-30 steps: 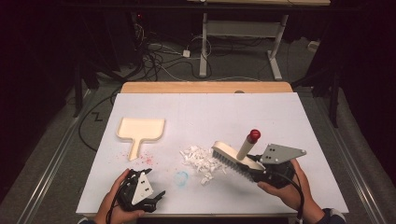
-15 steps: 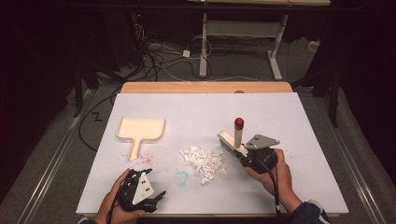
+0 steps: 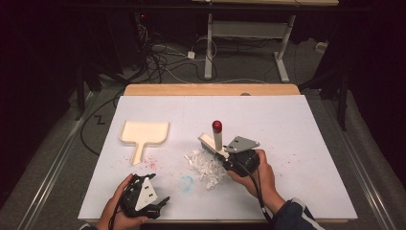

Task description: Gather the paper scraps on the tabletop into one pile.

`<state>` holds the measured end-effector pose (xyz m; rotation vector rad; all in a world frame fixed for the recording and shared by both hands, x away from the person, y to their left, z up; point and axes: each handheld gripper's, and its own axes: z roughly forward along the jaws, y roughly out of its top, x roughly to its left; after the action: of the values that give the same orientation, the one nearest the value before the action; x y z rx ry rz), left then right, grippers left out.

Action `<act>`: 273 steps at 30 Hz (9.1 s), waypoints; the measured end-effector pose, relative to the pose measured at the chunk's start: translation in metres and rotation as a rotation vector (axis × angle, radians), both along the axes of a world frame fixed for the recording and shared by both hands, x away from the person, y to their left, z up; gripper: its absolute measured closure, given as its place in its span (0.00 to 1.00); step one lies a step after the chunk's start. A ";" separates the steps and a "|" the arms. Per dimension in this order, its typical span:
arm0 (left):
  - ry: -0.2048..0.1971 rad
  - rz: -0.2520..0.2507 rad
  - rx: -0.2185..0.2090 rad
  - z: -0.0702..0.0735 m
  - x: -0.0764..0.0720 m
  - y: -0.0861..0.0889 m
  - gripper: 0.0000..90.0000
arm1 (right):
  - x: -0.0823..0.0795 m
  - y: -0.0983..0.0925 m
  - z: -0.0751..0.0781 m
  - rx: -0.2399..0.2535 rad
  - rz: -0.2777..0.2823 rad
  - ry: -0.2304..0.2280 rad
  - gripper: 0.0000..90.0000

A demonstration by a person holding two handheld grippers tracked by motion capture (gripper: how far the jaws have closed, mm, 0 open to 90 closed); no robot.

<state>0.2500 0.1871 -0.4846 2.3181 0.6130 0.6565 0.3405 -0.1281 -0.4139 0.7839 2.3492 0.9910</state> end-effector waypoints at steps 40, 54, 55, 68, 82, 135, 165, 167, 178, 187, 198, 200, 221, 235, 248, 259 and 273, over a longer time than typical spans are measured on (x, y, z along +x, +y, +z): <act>0.006 -0.006 0.010 -0.001 0.002 -0.002 0.17 | -0.051 -0.034 0.001 -0.051 0.234 0.062 0.76; -0.007 0.012 -0.003 0.002 -0.001 0.002 0.17 | -0.062 -0.046 0.030 0.051 0.271 -0.002 0.75; -0.009 0.018 -0.009 0.003 -0.001 0.004 0.17 | -0.065 -0.046 0.030 0.060 0.296 0.000 0.75; -0.002 0.016 -0.007 0.001 0.001 0.004 0.17 | -0.045 -0.019 -0.006 -0.028 0.398 0.051 0.75; -0.002 0.010 0.002 0.000 -0.001 0.003 0.17 | -0.039 -0.040 0.019 0.025 0.361 -0.038 0.75; 0.001 0.000 0.014 0.001 -0.002 0.002 0.17 | -0.045 -0.120 0.016 0.081 0.133 0.116 0.76; 0.010 -0.025 0.030 0.000 0.001 -0.003 0.17 | -0.045 -0.073 0.007 0.113 0.152 0.054 0.76; 0.011 -0.023 0.026 -0.001 0.001 -0.003 0.17 | -0.038 -0.065 0.004 0.138 0.161 0.040 0.76; 0.010 -0.023 0.024 -0.001 0.001 -0.003 0.17 | -0.035 -0.066 0.024 0.213 0.198 -0.004 0.76; 0.010 -0.016 0.018 0.000 0.001 -0.002 0.17 | -0.028 -0.077 0.040 0.250 0.178 -0.049 0.76; 0.025 -0.024 0.020 -0.002 0.005 -0.003 0.17 | 0.071 -0.034 0.021 0.202 0.137 -0.163 0.76; 0.017 -0.027 0.020 -0.001 0.005 -0.002 0.17 | 0.092 -0.022 0.013 0.201 0.120 -0.131 0.76; 0.020 -0.035 -0.003 -0.002 0.002 0.003 0.17 | 0.127 0.018 -0.015 0.216 0.321 -0.027 0.76; 0.016 -0.039 0.015 -0.001 0.002 -0.002 0.17 | 0.080 -0.038 0.014 0.245 0.493 -0.037 0.76; 0.010 -0.020 0.006 0.001 0.002 -0.002 0.17 | 0.039 -0.077 0.025 0.258 0.338 -0.087 0.75; 0.007 -0.020 0.010 0.002 0.001 -0.002 0.17 | -0.004 -0.126 0.037 0.242 0.188 -0.049 0.75; 0.002 -0.018 0.014 0.003 0.002 -0.002 0.17 | -0.035 -0.165 0.033 0.274 0.146 0.226 0.75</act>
<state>0.2520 0.1852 -0.4816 2.3350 0.5894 0.6525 0.3056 -0.2936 -0.3807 0.8759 2.5238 1.3719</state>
